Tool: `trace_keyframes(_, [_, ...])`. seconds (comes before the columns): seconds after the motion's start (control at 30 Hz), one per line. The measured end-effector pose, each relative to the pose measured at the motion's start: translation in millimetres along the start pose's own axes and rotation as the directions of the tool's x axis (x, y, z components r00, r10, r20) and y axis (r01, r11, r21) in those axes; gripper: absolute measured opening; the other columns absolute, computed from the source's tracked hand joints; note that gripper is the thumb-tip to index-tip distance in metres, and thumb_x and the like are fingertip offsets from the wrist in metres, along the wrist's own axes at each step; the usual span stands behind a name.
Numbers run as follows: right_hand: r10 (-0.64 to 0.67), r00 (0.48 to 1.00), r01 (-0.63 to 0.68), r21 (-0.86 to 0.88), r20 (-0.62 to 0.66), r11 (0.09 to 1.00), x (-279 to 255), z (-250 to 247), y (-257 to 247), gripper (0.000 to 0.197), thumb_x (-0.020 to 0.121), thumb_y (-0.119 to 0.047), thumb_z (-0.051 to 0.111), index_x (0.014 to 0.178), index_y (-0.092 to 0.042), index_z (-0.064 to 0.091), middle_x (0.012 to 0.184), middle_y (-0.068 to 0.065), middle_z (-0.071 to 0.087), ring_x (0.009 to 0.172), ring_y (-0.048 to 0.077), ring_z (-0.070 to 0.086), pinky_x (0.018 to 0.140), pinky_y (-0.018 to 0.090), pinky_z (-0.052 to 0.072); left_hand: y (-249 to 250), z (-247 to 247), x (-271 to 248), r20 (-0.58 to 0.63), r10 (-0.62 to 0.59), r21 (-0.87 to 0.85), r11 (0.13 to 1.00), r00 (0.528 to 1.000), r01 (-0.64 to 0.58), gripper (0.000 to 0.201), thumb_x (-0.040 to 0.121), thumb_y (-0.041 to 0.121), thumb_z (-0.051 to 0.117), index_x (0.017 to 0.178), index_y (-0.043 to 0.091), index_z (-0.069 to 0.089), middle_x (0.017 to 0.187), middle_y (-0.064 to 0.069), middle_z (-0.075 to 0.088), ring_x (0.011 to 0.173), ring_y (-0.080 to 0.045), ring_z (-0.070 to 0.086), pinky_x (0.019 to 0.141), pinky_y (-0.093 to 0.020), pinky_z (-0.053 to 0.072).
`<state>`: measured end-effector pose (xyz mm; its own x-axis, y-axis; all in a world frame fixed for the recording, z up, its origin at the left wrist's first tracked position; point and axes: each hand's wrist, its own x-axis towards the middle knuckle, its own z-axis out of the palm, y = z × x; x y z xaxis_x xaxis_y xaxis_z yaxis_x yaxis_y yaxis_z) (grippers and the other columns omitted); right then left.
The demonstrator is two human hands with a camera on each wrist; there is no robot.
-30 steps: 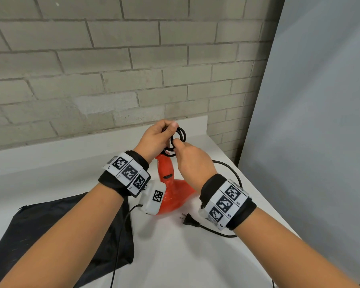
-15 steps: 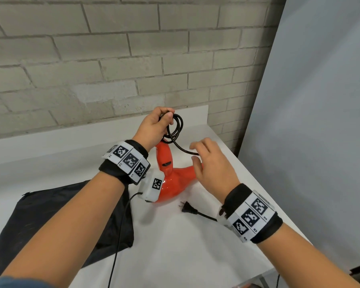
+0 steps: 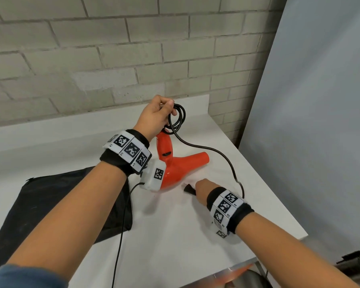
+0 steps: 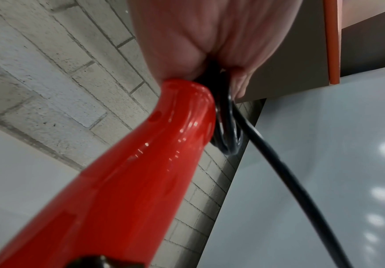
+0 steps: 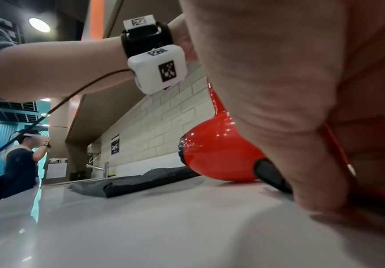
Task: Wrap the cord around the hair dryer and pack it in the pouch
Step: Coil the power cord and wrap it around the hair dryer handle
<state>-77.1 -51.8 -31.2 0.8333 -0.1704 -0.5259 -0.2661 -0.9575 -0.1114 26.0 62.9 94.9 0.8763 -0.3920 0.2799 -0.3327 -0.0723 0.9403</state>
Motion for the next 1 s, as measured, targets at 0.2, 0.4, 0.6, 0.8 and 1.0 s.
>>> trace_keyframes(0.2, [0.098,0.951,0.018,0.368,-0.294,0.93,-9,-14,23,0.025,0.093,-0.006,0.035,0.112,0.0,0.05,0.085,0.008,0.056,0.067,0.019,0.055,0.055,0.02,0.038,0,0,-2,-0.018,-0.005,-0.025,1.0,1.0,0.004,0.015,0.095,0.018,0.04,0.082,0.02,0.048,0.071,0.001,0.055,0.036,0.0,0.036,0.043,-0.014,0.031])
trace_keyframes(0.4, [0.124,0.671,0.347,0.457,-0.731,0.819,-36,-54,22,0.022,0.094,-0.011,0.036,0.098,0.001,0.054,0.092,0.013,0.054,0.075,0.021,0.044,0.066,0.026,0.032,-1,1,-2,-0.005,0.004,-0.026,1.0,1.0,-0.005,0.015,0.095,0.018,0.04,0.083,0.021,0.047,0.073,0.0,0.055,0.035,0.0,0.035,0.046,-0.017,0.032])
trace_keyframes(0.6, [-0.045,0.485,0.558,0.269,-0.874,0.785,-47,-75,-3,0.022,0.091,-0.014,0.047,0.088,-0.002,0.066,0.084,0.008,0.058,0.076,0.018,0.052,0.065,0.014,0.03,-1,0,-3,-0.009,0.037,-0.018,0.999,0.999,-0.038,0.014,0.096,0.019,0.039,0.085,0.02,0.048,0.075,0.0,0.056,0.037,0.0,0.036,0.043,-0.011,0.032])
trace_keyframes(0.8, [0.002,0.532,0.55,0.348,-0.847,0.759,-49,-89,-17,0.02,0.086,-0.022,0.053,0.08,-0.009,0.067,0.077,0.004,0.063,0.072,0.017,0.056,0.066,0.023,0.042,-1,-2,-4,0.037,0.084,0.054,0.995,0.996,-0.086,0.013,0.096,0.021,0.039,0.092,0.023,0.051,0.082,0.004,0.059,0.069,-0.008,0.055,0.063,-0.023,0.049])
trace_keyframes(1.0, [0.115,0.504,0.496,0.396,-0.856,0.773,-49,-111,-31,0.024,0.085,-0.022,0.055,0.072,-0.004,0.064,0.062,0.005,0.057,0.052,0.016,0.047,0.048,0.021,0.035,-6,-3,-2,0.035,0.115,0.065,0.991,0.993,-0.117,0.012,0.095,0.02,0.041,0.098,0.018,0.052,0.083,0.007,0.055,0.075,-0.004,0.053,0.072,-0.023,0.045])
